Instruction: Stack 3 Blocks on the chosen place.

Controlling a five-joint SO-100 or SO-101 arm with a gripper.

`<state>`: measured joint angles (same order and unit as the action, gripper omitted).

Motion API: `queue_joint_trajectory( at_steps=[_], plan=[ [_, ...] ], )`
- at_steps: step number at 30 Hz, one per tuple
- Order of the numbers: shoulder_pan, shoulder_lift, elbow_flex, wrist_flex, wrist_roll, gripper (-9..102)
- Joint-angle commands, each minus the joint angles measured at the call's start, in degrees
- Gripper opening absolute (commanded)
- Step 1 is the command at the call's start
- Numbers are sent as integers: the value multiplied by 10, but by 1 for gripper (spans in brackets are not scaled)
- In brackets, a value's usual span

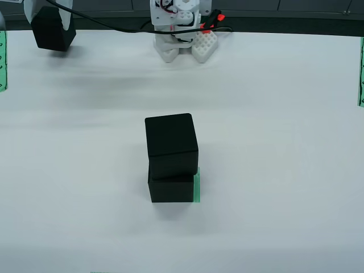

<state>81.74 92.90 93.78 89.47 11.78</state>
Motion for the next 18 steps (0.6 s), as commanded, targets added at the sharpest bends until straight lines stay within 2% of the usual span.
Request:
queue_joint_trajectory(
  at_steps=[1,11,18],
  plan=[
    [-26,21,-38,5,-3,22],
    [-108,60,-71,-1,-5,22],
    [-172,112,-79,-92,-5,22]
  ],
)
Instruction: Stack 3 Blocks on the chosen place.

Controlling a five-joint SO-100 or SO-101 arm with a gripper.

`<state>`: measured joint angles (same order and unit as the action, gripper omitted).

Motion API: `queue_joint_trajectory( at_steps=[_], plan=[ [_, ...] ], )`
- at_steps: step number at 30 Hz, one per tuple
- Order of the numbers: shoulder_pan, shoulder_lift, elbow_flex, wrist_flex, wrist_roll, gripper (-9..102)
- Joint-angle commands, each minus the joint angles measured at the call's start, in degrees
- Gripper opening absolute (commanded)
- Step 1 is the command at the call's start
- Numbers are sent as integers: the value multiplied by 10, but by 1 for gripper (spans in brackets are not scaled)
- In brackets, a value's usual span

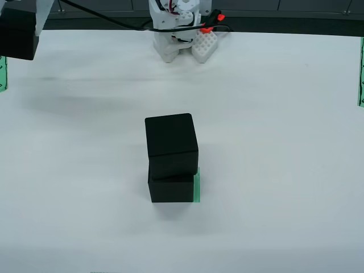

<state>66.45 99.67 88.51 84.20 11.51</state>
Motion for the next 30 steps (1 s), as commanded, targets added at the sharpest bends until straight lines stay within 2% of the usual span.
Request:
queue_joint_trajectory(
  at_steps=[1,10,15,20,30],
  plan=[
    [-26,54,-22,-56,-3,22],
    [-94,203,71,-251,-3,22],
    [-123,276,131,-308,-3,22],
    [-150,359,234,-402,-4,22],
    [-215,490,369,-541,-104,22]
  ],
)
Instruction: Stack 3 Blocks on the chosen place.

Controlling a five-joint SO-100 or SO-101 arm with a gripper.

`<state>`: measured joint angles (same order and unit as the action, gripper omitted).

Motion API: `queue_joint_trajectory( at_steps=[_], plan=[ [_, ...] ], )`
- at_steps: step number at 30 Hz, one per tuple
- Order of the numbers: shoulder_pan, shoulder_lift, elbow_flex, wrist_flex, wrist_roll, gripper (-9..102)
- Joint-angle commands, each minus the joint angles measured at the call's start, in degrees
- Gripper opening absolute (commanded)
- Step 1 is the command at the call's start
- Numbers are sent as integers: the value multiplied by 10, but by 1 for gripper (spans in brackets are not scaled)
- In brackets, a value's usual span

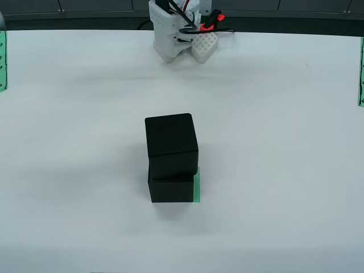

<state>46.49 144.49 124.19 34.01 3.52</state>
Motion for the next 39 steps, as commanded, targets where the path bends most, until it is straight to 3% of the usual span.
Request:
queue_joint_trajectory(
  at_steps=[1,7,11,14,27,34,39],
  plan=[
    [-28,51,26,-58,-56,22],
    [-69,82,77,-150,-105,22],
    [-122,81,92,-189,-261,22],
    [-143,83,122,-231,-310,22],
    [-237,84,197,-279,-576,22],
    [-294,85,268,-362,-658,22],
    [-322,85,321,-451,-660,22]
  ],
)
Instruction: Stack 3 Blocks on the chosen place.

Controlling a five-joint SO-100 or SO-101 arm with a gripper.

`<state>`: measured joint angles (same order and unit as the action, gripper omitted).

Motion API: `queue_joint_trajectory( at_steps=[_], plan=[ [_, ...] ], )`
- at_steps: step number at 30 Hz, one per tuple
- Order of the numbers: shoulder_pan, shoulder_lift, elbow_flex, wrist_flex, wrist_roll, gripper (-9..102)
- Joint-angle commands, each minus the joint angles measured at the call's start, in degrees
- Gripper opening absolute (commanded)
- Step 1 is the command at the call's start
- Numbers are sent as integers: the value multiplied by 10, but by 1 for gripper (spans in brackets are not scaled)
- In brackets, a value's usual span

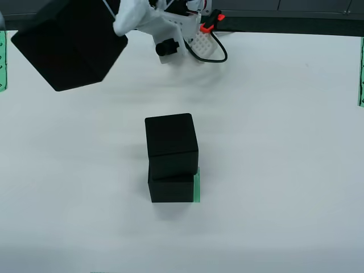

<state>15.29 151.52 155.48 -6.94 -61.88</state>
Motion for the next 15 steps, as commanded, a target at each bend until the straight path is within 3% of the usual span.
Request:
queue_joint_trajectory(
  at_steps=[1,15],
  plan=[
    [-15,15,12,-47,-6,22],
    [-79,11,87,-81,-183,22]
  ],
)
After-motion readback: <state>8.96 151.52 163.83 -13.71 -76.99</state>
